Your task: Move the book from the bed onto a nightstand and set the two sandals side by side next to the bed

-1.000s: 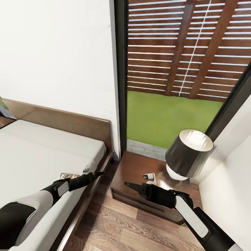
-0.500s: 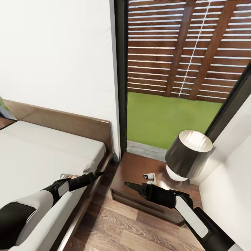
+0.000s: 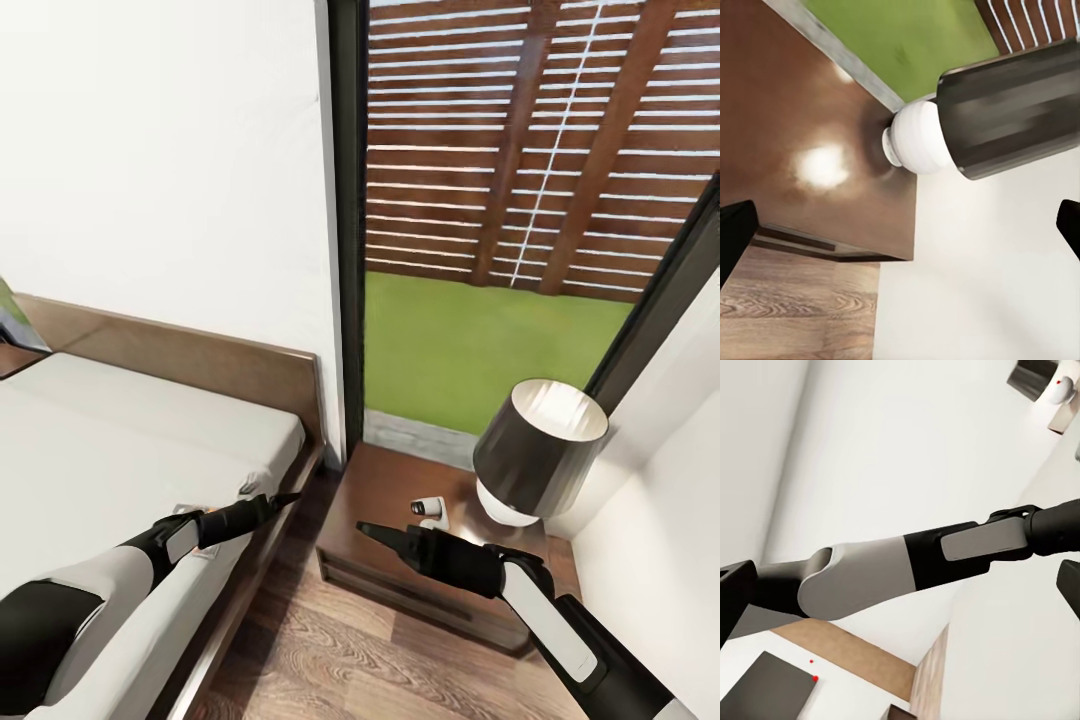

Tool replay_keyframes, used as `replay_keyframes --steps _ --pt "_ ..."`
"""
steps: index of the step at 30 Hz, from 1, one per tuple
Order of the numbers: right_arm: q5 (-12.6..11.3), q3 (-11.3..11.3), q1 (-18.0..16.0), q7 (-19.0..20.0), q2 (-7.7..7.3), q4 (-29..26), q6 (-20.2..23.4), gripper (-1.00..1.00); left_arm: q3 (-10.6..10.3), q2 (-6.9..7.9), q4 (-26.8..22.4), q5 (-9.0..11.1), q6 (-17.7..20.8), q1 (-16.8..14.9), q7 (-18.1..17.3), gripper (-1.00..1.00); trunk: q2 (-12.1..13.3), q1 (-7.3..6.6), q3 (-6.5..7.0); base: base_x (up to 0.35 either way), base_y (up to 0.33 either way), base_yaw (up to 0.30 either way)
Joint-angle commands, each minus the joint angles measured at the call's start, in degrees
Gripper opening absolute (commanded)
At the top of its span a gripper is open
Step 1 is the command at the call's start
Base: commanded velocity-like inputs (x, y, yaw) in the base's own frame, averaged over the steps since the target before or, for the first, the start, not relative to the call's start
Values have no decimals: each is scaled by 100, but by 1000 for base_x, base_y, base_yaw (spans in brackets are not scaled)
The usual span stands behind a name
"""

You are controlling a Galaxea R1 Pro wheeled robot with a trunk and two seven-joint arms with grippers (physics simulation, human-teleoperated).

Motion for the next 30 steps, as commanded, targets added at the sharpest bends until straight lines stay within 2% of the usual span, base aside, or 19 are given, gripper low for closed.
replay_keyframes --steps 1,30 --pt "-58 12 -6 -10 -5 0 40 100 -44 2 -1 60 53 -4 -15 100 -8 2 1 0 0 0" --pt "-38 17 -6 -8 -6 8 -114 100 -44 2 -1 70 53 -4 -15 100 -8 2 270 0 0 0"
